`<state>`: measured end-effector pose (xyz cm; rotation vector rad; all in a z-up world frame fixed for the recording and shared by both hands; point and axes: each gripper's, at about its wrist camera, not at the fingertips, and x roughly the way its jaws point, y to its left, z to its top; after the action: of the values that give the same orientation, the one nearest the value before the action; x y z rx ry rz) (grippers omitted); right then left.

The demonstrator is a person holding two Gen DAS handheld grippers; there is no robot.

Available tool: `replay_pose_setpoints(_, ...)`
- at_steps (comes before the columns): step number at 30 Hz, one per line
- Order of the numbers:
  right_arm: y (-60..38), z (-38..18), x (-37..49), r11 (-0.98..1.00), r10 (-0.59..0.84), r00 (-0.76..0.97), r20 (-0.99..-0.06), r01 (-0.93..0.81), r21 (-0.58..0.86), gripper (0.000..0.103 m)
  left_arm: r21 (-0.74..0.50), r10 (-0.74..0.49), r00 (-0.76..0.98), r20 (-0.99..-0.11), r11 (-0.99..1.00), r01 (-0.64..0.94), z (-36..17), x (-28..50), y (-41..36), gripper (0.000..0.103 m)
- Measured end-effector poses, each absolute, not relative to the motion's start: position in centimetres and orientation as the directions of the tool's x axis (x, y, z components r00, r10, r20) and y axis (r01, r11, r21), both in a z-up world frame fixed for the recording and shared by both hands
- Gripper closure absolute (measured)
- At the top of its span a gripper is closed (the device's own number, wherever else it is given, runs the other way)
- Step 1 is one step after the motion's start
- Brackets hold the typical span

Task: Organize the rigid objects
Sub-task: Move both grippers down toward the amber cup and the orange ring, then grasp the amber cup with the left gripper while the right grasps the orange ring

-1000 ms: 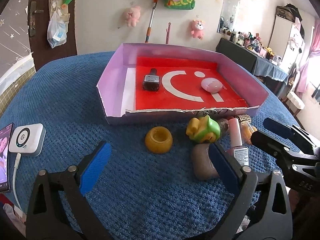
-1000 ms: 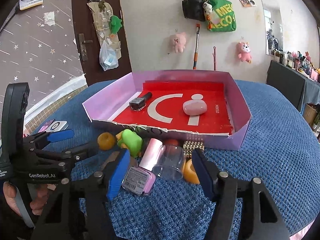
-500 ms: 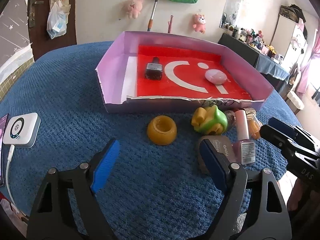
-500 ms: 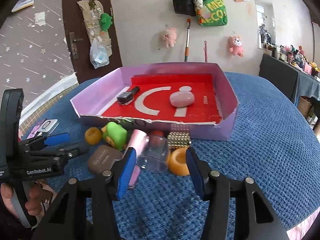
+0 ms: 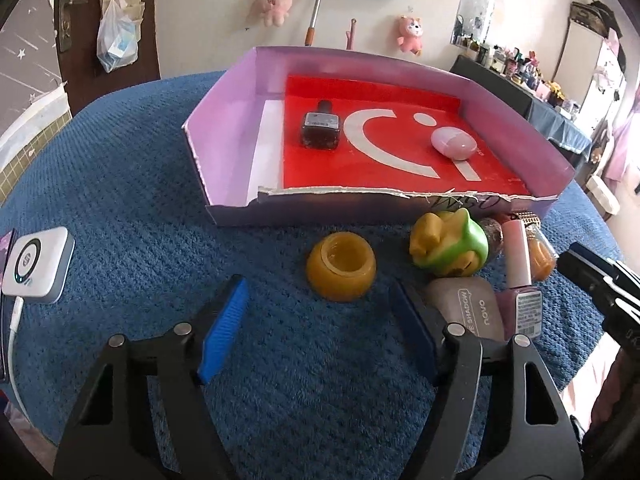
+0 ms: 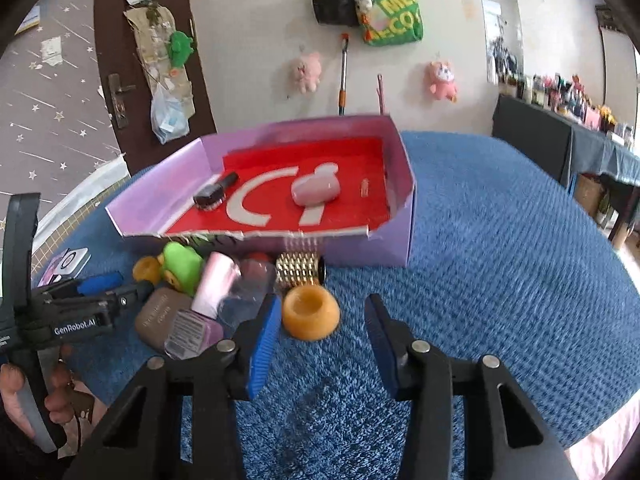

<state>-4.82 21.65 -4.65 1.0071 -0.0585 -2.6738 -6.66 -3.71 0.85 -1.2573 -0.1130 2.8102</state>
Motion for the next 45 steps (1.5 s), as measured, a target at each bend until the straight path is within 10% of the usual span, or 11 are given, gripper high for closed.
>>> replay_pose_setpoints(12,20.6,-6.1,-6.8,-0.956,-0.276,-0.684,-0.676,0.270,0.117,0.055,-0.044,0.048,-0.670,-0.741,-0.999,-0.023,0.7,-7.7,-3.3,0.032)
replay_pose_setpoints(18,20.3,-6.2,-7.2,-0.954,-0.274,-0.681,-0.679,0.279,0.106,0.063,-0.034,0.063,-0.679,-0.732,-0.998,-0.056,0.9,-7.8,-2.8,0.067)
replay_pose_setpoints(45,18.4,-1.9,-5.3,-0.924,-0.348,-0.720,-0.601,0.372,0.090,0.063,-0.041,0.087,-0.738,-0.669,-0.996,-0.080,4.0,-5.5,-3.0,0.067)
